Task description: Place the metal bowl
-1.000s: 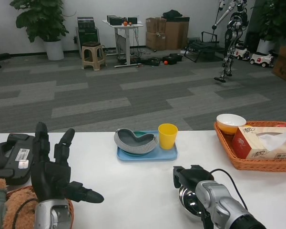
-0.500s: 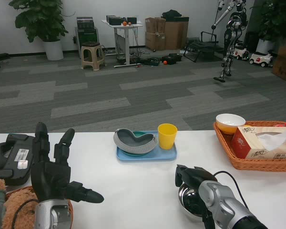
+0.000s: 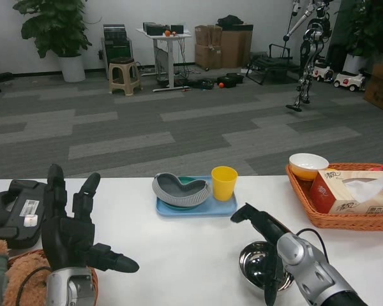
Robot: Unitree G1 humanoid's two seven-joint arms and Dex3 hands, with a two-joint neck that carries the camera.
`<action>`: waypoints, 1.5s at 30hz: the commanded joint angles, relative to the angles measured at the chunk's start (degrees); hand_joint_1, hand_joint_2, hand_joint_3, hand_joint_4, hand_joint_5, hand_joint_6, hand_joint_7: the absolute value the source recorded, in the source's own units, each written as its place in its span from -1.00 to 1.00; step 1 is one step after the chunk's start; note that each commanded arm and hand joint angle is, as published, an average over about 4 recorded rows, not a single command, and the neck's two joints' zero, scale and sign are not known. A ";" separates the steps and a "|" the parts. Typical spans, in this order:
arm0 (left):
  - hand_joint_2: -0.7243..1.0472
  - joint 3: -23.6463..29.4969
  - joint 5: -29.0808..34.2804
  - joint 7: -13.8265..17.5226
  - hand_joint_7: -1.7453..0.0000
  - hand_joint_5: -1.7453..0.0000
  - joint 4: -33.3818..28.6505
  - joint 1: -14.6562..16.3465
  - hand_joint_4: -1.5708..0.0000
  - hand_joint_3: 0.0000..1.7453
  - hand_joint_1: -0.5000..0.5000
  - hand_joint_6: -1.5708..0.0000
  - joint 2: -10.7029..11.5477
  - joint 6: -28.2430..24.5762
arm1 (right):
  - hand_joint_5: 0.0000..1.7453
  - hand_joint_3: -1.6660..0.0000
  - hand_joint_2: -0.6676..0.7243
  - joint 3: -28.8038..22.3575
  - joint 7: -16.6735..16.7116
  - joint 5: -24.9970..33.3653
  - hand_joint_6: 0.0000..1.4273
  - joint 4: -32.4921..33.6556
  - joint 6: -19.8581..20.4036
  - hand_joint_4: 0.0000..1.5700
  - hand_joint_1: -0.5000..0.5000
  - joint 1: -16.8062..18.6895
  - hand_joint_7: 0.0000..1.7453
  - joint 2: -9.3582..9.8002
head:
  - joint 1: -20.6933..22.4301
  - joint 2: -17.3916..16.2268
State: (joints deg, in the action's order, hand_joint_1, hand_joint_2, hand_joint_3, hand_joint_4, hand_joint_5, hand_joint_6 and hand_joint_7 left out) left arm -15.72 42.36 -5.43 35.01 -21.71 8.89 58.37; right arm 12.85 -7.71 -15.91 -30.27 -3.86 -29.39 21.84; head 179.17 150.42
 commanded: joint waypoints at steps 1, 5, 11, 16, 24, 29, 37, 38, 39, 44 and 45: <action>-1.00 -0.10 0.54 -0.02 0.96 0.06 0.02 -0.09 0.71 -1.00 -1.00 1.00 -0.10 0.43 | -1.00 1.00 1.00 -2.13 -1.08 4.26 -1.00 0.79 2.11 -1.00 -0.90 1.13 -0.90 0.57 | 0.11 -0.02; -1.00 -0.19 0.54 -0.02 0.92 0.06 -0.02 0.00 0.71 -0.95 -1.00 1.00 -0.10 0.43 | -1.00 1.00 1.00 -5.73 -1.83 12.61 -1.00 4.04 5.45 -1.00 -0.92 2.89 -0.92 0.35 | -0.17 -0.22; -1.00 -0.36 0.54 -0.02 0.92 0.06 -0.02 -0.09 0.71 -1.00 -1.00 1.00 -0.10 0.43 | -1.00 1.00 1.00 -8.46 2.70 29.58 -1.00 7.47 15.77 -1.00 -0.90 5.88 -0.92 0.13 | -0.44 -0.01; -1.00 -0.36 0.51 -0.02 0.92 0.06 -0.02 -0.13 0.71 -0.98 -1.00 1.00 -0.06 0.43 | -1.00 1.00 1.00 -9.47 5.58 36.10 -1.00 11.75 22.17 -1.00 -0.92 7.55 -0.92 0.24 | -0.24 0.47; -0.97 -0.54 0.43 0.07 0.92 0.18 -0.02 -0.09 0.71 -0.93 -1.00 1.00 -0.02 0.43 | -1.00 1.00 1.00 -10.65 9.07 38.83 -1.00 16.54 29.97 -1.00 -0.83 8.69 -0.92 0.48 | -0.05 1.14; -1.00 -0.71 0.36 0.15 0.96 0.18 -0.02 -0.09 0.71 -1.00 -1.00 1.00 0.07 0.43 | -1.00 1.00 1.00 -10.83 10.89 39.95 -1.00 17.46 33.88 -1.00 -0.83 8.82 -0.92 0.57 | 0.17 1.75; -0.95 -0.60 0.36 0.15 0.92 0.18 -0.13 -0.11 0.71 -1.00 -1.00 1.00 0.07 0.43 | -1.00 1.00 1.00 -10.63 12.72 40.67 -1.00 17.55 37.28 -1.00 -0.83 9.00 -0.92 0.57 | 0.31 3.34; -0.95 -0.58 0.36 0.15 0.92 0.18 -0.16 -0.13 0.71 -1.00 -1.00 1.00 0.07 0.43 | -1.00 1.00 1.00 -10.56 12.89 40.78 -1.00 17.53 37.66 -1.00 -0.83 9.00 -0.92 0.57 | 0.35 3.47; -0.95 -0.56 0.36 0.15 0.92 0.18 -0.20 -0.15 0.71 -1.00 -1.00 1.00 0.09 0.43 | -1.00 1.00 1.00 -10.54 12.98 40.83 -1.00 17.51 37.90 -1.00 -0.83 9.00 -0.92 0.57 | 0.41 3.63; -0.97 -0.45 0.34 0.15 0.92 0.18 -0.40 -0.24 0.71 -1.00 -1.00 1.00 0.27 0.43 | -1.00 1.00 1.00 -10.43 13.18 41.02 -1.00 17.35 38.51 -1.00 -0.83 9.00 -0.92 0.57 | 0.96 4.87; -0.95 -0.40 0.32 0.15 0.92 0.18 -0.46 -0.31 0.71 -1.00 -1.00 1.00 0.33 0.43 | -1.00 1.00 1.00 -10.39 13.20 41.04 -1.00 17.31 38.58 -1.00 -0.83 9.00 -0.92 0.57 | 1.09 5.29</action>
State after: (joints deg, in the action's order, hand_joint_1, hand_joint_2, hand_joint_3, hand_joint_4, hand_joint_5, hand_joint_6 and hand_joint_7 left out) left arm -16.39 42.86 -5.42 34.96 -21.98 8.88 58.40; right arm 2.64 5.19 24.84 -13.33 33.55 -21.19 21.97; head 180.13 155.36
